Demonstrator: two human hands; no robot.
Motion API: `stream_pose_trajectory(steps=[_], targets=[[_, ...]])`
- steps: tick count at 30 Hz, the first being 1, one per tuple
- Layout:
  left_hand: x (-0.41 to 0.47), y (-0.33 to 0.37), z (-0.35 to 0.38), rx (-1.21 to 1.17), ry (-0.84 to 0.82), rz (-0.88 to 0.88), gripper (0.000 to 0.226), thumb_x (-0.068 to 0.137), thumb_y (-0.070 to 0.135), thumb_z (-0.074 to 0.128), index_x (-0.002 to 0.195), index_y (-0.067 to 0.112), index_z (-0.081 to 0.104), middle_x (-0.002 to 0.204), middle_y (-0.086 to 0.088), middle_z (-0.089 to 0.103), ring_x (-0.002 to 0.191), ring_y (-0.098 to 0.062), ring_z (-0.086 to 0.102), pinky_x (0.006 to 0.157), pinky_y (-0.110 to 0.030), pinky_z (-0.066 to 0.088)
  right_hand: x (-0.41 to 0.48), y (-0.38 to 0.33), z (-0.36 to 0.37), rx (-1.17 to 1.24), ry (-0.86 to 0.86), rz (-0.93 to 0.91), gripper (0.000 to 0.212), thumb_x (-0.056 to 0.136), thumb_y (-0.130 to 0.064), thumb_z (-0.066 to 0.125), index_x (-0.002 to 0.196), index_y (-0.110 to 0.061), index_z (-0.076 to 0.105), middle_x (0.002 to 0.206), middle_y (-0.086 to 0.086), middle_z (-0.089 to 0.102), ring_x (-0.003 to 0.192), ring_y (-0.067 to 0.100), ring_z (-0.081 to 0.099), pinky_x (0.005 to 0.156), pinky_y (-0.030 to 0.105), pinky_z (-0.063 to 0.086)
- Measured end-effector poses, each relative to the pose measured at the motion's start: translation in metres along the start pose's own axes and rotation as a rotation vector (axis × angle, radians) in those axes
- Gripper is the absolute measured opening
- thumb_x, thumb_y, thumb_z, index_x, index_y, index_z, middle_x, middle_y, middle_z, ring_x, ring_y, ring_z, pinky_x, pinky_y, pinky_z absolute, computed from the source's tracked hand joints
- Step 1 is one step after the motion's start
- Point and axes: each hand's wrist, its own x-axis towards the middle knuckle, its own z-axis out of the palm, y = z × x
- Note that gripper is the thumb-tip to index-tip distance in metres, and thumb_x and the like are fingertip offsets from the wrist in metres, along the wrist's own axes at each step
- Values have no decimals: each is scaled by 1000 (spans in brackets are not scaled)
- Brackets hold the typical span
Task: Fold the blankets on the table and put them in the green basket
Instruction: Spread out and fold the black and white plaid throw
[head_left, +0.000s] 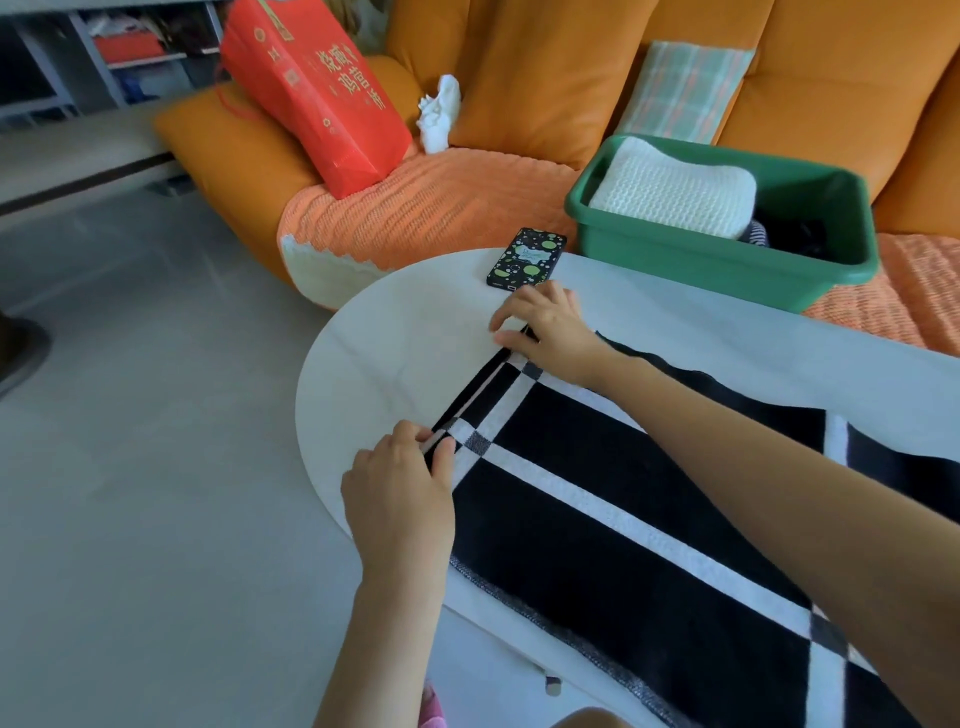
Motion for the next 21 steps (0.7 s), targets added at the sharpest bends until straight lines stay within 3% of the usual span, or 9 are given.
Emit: stream_pose_trajectory(steps=[5, 9, 11, 13, 15, 17, 21], targets=[[5, 1, 2, -82, 0, -18, 19, 94, 29, 49, 102, 14, 59, 96, 0, 56, 81, -17, 50, 63, -29, 35, -19, -34, 10, 150, -243, -87, 10, 88, -37, 61, 85, -27, 62, 102, -7, 56, 98, 12, 32, 84, 29, 21], [4, 2, 5, -47, 64, 2, 23, 97, 29, 43, 102, 11, 57, 98, -2, 54, 74, -17, 48, 60, -28, 32, -18, -34, 13, 208, -142, -64, 15, 92, -29, 57, 88, -14, 61, 97, -2, 58, 95, 12, 39, 96, 30, 23], [5, 0, 8, -15, 82, -2, 24, 97, 27, 43, 105, 10, 57, 100, -5, 55, 81, -21, 54, 61, -28, 32, -12, -37, 17, 183, -38, -80, 17, 95, -24, 53, 90, -9, 58, 88, 4, 61, 83, 9, 45, 108, 26, 17], [7, -4, 12, 7, 93, -10, 21, 96, 22, 46, 107, 7, 56, 102, -9, 57, 89, -26, 55, 63, -29, 32, -6, -41, 25, 99, -28, -121, 19, 95, -24, 51, 90, -7, 58, 83, 6, 61, 77, 9, 45, 111, 27, 19], [8, -6, 15, 31, 116, 26, 20, 91, 12, 55, 109, 4, 55, 101, -14, 60, 90, -33, 53, 67, -36, 36, -5, -40, 38, 16, -39, -150, 20, 93, -26, 54, 90, -7, 60, 87, 7, 59, 84, 15, 39, 97, 32, 31], [9, -8, 15, 108, 157, 67, 31, 83, 5, 64, 114, 6, 57, 103, -17, 62, 94, -38, 51, 72, -44, 40, -8, -38, 45, -20, -4, -132, 23, 92, -29, 55, 94, -8, 61, 95, 7, 57, 90, 19, 37, 89, 29, 30], [8, -3, 10, 70, 207, 216, 38, 78, -1, 68, 114, 11, 62, 110, -10, 62, 111, -34, 50, 85, -46, 42, -23, -37, 32, -62, 79, -75, 33, 94, -38, 51, 115, -14, 60, 132, 3, 50, 122, 25, 37, 104, 27, 12]])
